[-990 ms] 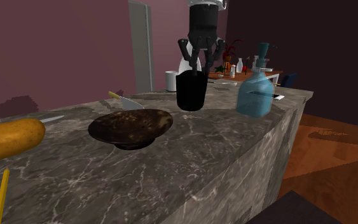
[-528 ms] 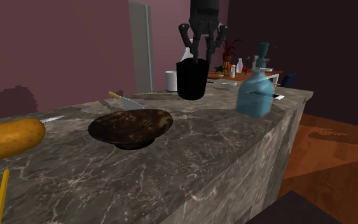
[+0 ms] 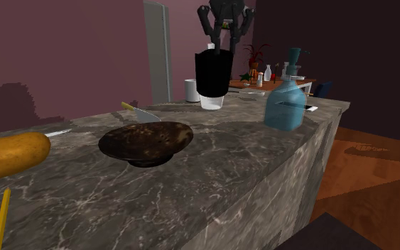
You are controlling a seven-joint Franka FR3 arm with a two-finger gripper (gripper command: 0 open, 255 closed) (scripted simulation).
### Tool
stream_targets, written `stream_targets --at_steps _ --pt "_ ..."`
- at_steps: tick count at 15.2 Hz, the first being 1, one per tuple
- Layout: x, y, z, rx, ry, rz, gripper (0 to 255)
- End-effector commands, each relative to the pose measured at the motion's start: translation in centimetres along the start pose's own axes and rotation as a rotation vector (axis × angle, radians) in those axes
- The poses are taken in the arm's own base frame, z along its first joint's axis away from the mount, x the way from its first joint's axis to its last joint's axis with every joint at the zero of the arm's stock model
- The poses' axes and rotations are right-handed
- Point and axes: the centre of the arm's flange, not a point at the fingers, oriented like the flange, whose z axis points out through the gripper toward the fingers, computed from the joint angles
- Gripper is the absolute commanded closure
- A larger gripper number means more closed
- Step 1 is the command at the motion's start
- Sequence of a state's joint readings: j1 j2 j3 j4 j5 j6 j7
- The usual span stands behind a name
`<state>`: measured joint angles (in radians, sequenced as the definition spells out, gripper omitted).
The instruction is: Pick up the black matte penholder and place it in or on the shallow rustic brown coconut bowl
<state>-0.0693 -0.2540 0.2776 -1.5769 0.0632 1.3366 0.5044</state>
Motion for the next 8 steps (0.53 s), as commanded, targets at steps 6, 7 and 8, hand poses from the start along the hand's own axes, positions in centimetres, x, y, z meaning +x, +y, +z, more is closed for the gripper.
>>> stream_targets --at_steps 6,7,8 --pt "-3.6 -7.4 -3.0 0.0 0.0 0.0 255" --pt "-4.1 -8.6 -3.4 0.0 0.0 0.0 255" --pt "-4.7 -9.7 -3.8 0.0 0.0 0.0 255"
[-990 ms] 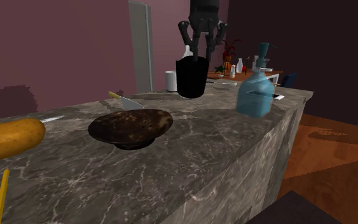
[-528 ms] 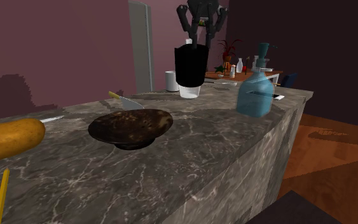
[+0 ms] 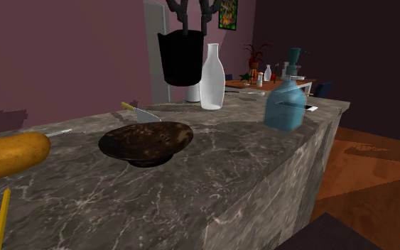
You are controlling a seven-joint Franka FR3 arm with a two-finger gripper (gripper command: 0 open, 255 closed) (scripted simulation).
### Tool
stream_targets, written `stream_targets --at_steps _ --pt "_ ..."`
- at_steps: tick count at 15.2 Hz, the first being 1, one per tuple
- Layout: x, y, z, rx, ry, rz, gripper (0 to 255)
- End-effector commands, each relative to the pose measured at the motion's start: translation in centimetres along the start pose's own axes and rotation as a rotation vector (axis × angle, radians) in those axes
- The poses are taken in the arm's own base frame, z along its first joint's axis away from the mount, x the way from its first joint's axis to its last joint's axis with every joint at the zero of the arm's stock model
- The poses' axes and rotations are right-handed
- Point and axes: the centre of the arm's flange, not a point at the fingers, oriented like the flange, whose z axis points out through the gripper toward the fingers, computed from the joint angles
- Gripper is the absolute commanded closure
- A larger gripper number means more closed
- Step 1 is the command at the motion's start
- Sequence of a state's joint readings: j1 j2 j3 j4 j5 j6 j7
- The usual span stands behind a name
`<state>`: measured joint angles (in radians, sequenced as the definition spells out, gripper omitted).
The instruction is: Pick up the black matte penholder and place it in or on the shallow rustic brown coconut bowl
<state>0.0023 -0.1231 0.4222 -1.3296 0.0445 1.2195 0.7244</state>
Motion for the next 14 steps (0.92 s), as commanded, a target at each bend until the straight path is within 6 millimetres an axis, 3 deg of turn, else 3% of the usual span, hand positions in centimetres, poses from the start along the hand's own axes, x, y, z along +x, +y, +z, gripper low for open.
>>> stream_targets --at_steps 1,6,14 --pt "-1.1 -2.4 -0.5 0.001 0.0 0.002 255" --pt "-3.9 -8.1 -2.5 0.001 0.0 0.002 255" --pt "-4.0 -8.1 1.7 0.001 0.0 0.002 255"
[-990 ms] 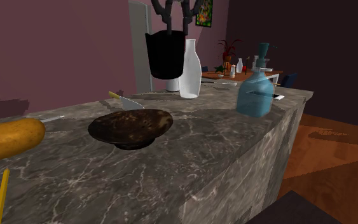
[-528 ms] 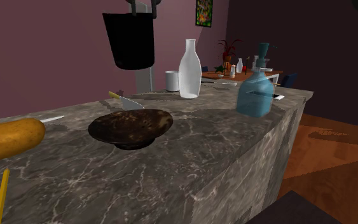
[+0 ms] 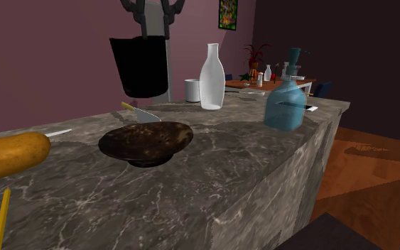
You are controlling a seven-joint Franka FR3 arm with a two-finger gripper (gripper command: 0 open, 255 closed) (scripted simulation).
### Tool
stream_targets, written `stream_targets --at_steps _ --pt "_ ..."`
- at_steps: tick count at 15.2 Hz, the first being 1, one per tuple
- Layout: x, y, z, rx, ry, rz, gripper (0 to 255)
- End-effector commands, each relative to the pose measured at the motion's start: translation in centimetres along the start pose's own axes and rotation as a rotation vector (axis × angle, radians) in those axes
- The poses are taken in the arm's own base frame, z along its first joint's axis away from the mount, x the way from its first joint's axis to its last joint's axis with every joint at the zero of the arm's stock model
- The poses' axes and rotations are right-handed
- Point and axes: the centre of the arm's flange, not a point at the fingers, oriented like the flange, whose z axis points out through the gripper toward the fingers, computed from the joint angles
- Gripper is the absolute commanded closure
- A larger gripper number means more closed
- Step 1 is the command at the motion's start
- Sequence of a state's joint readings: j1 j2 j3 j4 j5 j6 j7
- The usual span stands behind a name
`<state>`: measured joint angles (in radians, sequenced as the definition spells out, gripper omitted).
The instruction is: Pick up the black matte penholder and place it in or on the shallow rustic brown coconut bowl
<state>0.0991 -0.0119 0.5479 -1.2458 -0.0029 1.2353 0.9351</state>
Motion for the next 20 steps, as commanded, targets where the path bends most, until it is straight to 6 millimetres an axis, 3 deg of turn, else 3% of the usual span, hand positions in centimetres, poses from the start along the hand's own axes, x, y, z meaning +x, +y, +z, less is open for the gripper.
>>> stream_targets --at_steps 1,16,20 --pt "0.0 0.0 1.1 0.001 0.001 0.001 255" --pt "-0.1 -0.1 9.0 0.001 0.001 0.001 255" --pt "-0.1 -0.1 9.3 0.001 0.001 0.001 255"
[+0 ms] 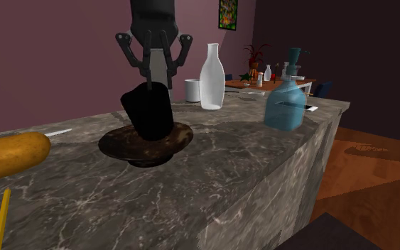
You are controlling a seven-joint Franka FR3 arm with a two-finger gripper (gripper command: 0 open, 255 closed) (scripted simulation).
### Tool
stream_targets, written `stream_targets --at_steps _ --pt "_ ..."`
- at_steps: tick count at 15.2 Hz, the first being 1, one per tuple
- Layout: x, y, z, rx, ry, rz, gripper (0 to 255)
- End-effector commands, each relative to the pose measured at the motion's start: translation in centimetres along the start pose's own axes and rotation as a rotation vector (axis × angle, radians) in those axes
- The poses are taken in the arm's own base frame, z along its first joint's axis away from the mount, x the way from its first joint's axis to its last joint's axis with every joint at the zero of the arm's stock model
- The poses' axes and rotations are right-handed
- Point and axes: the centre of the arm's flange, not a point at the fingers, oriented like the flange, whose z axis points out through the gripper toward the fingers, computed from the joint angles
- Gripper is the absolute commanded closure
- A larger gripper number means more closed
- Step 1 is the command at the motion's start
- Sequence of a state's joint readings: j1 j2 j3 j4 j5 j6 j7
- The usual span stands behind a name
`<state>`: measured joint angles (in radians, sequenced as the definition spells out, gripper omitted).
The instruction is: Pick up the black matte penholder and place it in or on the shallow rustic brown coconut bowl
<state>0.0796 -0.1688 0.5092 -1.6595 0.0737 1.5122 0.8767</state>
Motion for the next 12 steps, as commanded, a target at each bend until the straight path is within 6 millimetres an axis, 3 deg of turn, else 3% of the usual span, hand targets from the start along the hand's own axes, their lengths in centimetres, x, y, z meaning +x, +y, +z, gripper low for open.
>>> stream_targets --at_steps 1,4,5,10,12 --pt "0.0 0.0 0.0 0.001 0.001 0.0 255" --pt "0.0 0.0 0.0 0.001 0.001 0.0 255" --pt "0.0 0.0 0.0 0.001 0.001 0.0 0" --pt "0.0 0.0 0.0 0.001 0.001 0.0 0" --pt "0.0 0.0 -2.6 0.001 0.001 0.0 0"
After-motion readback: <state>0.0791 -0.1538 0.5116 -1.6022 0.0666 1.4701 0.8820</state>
